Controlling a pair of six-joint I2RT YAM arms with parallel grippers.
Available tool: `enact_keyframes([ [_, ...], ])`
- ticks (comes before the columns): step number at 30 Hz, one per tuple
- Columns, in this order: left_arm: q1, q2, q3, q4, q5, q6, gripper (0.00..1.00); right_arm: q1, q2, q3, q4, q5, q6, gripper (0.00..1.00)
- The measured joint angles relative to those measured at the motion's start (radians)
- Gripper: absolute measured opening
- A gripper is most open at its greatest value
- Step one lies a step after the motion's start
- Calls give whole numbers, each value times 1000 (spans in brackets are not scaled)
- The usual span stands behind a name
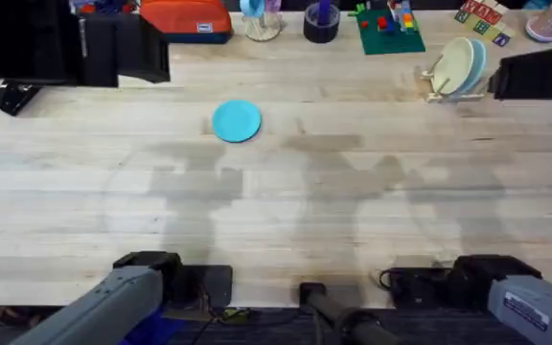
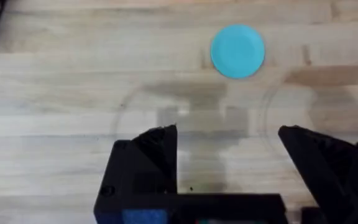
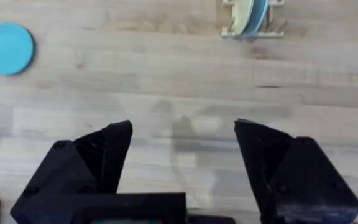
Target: Pick up the plates from the table one by one and place each into a slot on the dish rack.
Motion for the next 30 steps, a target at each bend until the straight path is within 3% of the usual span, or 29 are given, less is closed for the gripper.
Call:
enact_keyframes([
  [13,0,136,10,-24,1,-1,977,0,89,5,-27,0,0,992],
  [18,0,149,10,-24,22,0,220,0,89,6,-27,0,0,993],
  [19,0,149,10,-24,24,5,111,0,89,6,-27,0,0,993],
  [22,0,148,10,-24,27,4,46,0,89,6,-27,0,0,992],
  [30,0,148,11,-24,77,13,43,0,89,6,-27,0,0,994],
])
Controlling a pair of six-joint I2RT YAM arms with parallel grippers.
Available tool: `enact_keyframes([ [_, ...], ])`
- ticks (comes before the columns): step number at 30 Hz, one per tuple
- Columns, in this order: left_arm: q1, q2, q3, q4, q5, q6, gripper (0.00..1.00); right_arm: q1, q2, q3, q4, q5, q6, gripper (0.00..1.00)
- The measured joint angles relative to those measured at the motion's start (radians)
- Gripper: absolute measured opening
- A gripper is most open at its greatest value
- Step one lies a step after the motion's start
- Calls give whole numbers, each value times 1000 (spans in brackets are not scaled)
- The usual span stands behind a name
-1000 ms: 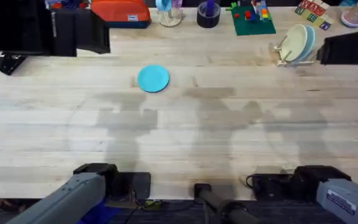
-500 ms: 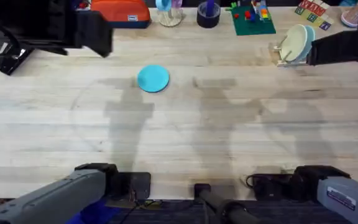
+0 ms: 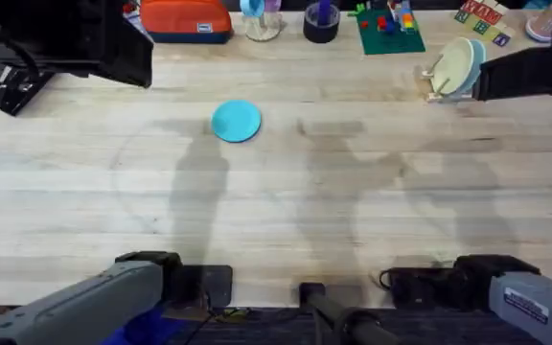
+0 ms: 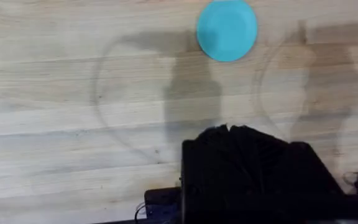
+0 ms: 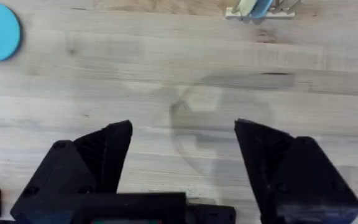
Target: Pick up the plates from the table one by one and place each into a slot on the dish rack.
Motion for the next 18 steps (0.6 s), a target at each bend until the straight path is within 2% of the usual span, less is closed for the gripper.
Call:
enact_keyframes([
  [5,31,-1,-37,41,70,31,43,0,0,0,0,0,0,994],
  [12,155,3,-223,169,224,85,43,0,0,0,0,0,0,993],
  [15,188,18,-282,210,278,102,42,0,0,0,0,-1,0,994],
  [18,202,61,-324,249,336,120,42,0,0,0,0,-1,0,994],
])
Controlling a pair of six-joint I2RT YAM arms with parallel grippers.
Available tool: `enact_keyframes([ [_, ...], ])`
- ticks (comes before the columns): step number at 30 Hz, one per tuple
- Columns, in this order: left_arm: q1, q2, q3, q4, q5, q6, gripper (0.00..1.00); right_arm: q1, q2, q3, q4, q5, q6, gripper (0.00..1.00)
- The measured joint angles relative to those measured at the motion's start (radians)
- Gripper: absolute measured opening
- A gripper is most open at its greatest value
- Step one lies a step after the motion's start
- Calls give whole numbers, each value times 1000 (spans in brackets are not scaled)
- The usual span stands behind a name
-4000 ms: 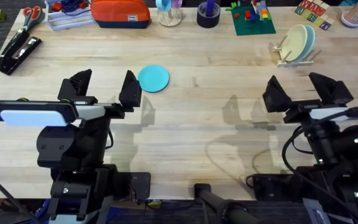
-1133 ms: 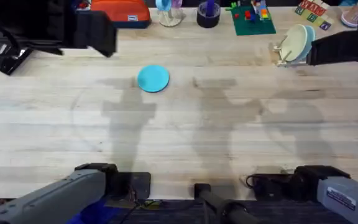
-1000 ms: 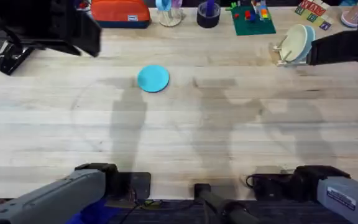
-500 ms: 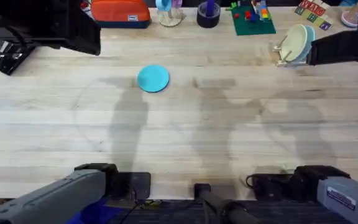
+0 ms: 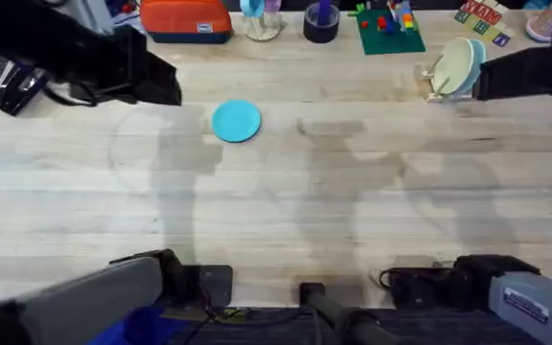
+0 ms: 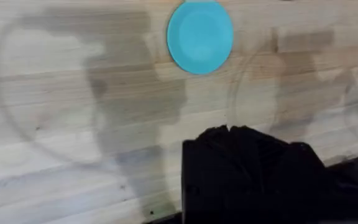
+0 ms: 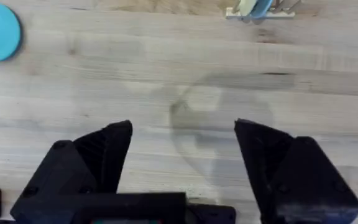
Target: Pick up the plates from the table one by one and place each into a slot on the dish rack.
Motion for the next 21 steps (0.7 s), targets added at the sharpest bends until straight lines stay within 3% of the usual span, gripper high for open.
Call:
enact_keyframes([
  [10,1,228,-30,127,111,33,42,0,0,0,0,0,0,993],
  [21,1,443,-30,222,152,51,42,0,0,0,0,0,0,994],
])
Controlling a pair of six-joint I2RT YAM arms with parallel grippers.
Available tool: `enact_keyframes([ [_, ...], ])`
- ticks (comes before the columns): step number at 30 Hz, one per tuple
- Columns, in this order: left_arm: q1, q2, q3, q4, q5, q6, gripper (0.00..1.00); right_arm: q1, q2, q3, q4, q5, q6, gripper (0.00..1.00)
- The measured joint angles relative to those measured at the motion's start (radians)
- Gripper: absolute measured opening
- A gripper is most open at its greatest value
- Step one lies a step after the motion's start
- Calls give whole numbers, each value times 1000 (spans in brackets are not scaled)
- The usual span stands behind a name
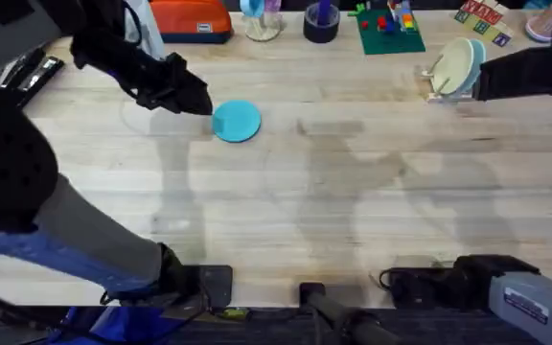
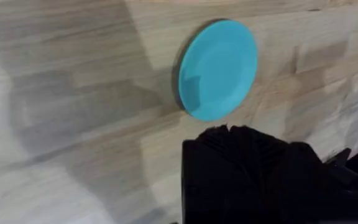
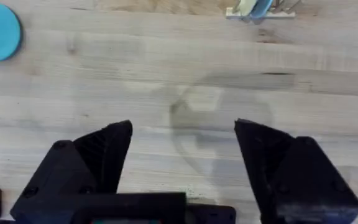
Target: Pick up the plates from the table one by one and place each into a slot on the dish rack.
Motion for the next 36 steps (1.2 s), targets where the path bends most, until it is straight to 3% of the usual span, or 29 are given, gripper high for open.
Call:
enact_keyframes([
  [15,0,195,0,140,38,11,42,0,0,0,0,0,0,994],
  [22,11,262,11,167,150,11,42,0,0,0,0,0,0,993],
  [27,11,284,15,178,200,11,42,0,0,0,0,0,0,993],
  [36,11,285,15,181,206,11,42,0,27,6,11,-77,1,992],
])
